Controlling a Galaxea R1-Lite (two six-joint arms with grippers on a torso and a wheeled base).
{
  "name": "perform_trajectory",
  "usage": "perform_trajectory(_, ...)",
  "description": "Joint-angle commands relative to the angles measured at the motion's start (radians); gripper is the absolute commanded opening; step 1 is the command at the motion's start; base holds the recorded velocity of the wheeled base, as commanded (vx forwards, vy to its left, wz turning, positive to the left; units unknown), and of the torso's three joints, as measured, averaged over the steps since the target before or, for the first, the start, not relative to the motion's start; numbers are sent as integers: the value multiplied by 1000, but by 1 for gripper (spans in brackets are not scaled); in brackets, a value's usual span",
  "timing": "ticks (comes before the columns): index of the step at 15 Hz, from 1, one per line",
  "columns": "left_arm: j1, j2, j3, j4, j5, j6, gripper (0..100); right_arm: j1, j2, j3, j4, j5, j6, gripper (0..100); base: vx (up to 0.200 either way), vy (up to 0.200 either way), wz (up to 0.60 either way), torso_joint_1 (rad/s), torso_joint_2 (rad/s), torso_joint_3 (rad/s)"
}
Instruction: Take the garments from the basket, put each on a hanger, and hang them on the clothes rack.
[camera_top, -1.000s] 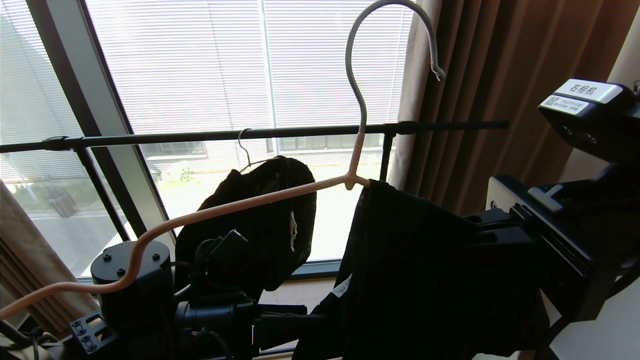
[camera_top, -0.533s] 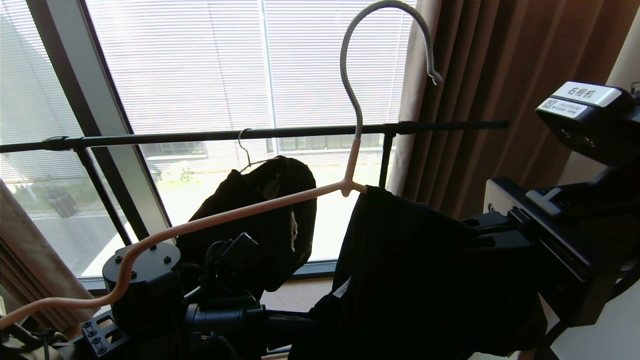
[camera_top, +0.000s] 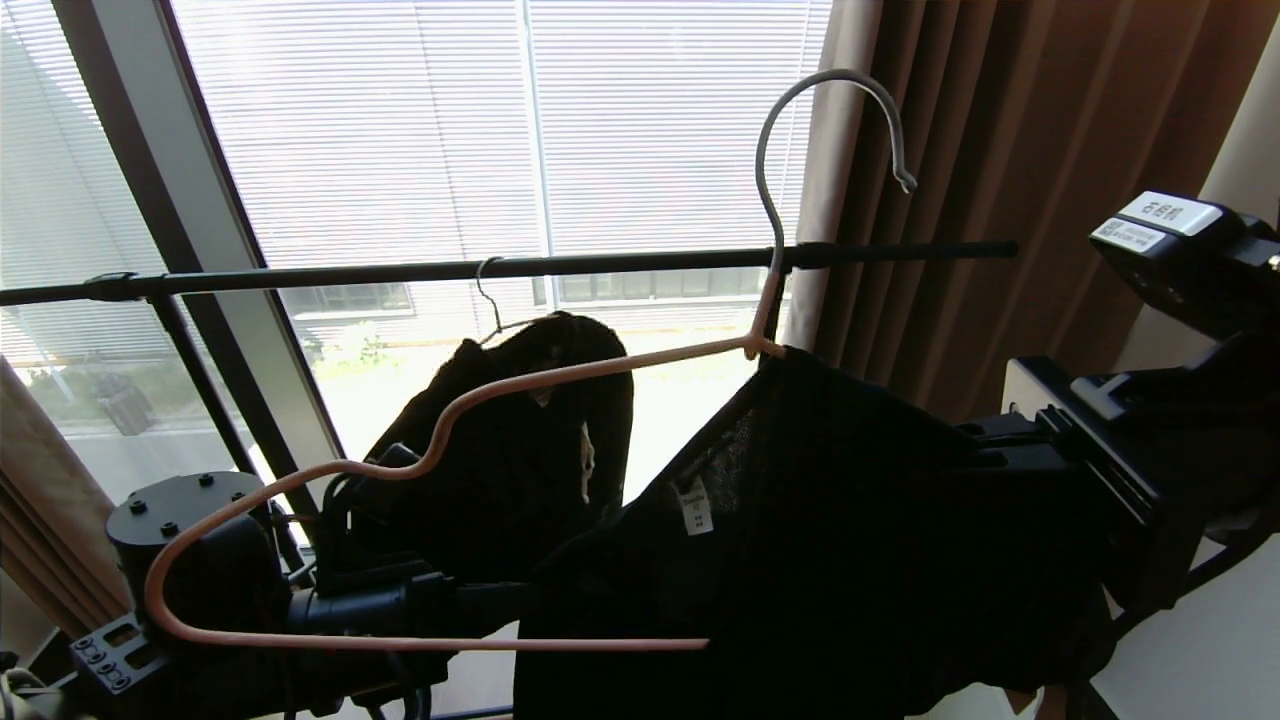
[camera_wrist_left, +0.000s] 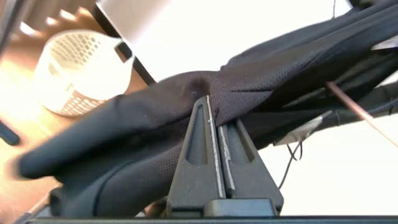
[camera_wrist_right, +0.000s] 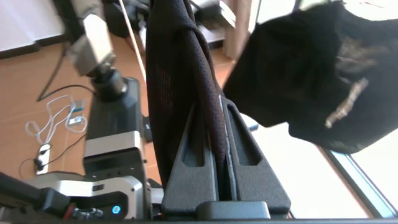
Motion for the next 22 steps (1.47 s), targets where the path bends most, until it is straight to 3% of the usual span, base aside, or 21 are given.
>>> perform_trajectory(1,35,-36,14,0,-1,0,0,-23,-2,11,0,1,-3,0,0,0,0,0,0,0)
perform_trajectory(8,79,-78,34,1,-1,1,0,-166,5,77,1,-8,-95,0,0,0,0,0,0,0)
perform_trajectory(12,89,-107,39,1,-1,6,0,-248,-12,90,1,-8,-107,0,0,0,0,0,0,0)
perform_trajectory(17,102,-116,39,1,-2,6,0,-337,-18,135,1,-10,-202,0,0,0,0,0,0,0)
perform_trajectory(22,118,-118,33,1,-1,6,0,-383,-42,192,1,-10,-253,0,0,0,0,0,0,0)
